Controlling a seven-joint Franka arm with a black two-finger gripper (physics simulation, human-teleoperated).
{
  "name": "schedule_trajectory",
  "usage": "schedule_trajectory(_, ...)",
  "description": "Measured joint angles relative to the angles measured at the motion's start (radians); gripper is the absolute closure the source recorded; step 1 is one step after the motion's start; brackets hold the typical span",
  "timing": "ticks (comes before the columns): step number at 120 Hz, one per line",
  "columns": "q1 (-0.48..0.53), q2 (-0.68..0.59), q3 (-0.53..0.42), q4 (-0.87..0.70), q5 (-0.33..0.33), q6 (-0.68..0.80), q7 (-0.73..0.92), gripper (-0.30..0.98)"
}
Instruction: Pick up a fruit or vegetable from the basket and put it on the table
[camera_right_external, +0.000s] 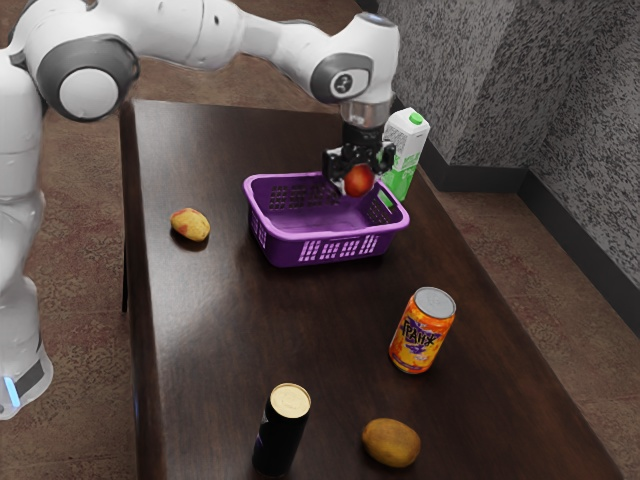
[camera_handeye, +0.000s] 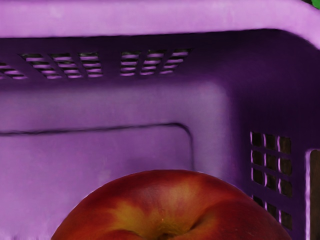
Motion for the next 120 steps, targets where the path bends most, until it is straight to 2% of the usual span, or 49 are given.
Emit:
schedule_trajectory(10,-0.107,-0.102,0.001,0.054,0.074,-0.086,0.034,0.3)
schedule_trajectory(19,-0.212,-0.163,0.002,0.015,0.12,-0.165,0.083,0.3)
schedule_trajectory(36,-0.434,-0.185,0.004,-0.071,0.167,-0.252,0.176,0.31)
schedule_trajectory(45,-0.505,-0.184,0.005,-0.114,0.175,-0.271,0.217,0.31)
schedule_trajectory(62,-0.504,-0.181,0.007,-0.239,0.179,-0.238,0.284,0.31)
schedule_trajectory(80,-0.519,-0.155,0.007,-0.268,0.167,-0.192,0.339,0.31)
schedule_trajectory(93,-0.529,-0.147,0.007,-0.271,0.151,-0.17,0.37,0.15)
schedule_trajectory(106,-0.528,-0.15,0.007,-0.268,0.149,-0.159,0.399,0.07)
schedule_trajectory(112,-0.53,-0.168,0.011,-0.213,0.173,-0.167,0.434,0.05)
schedule_trajectory(120,-0.491,-0.181,0.013,-0.008,0.254,-0.212,0.534,0.03)
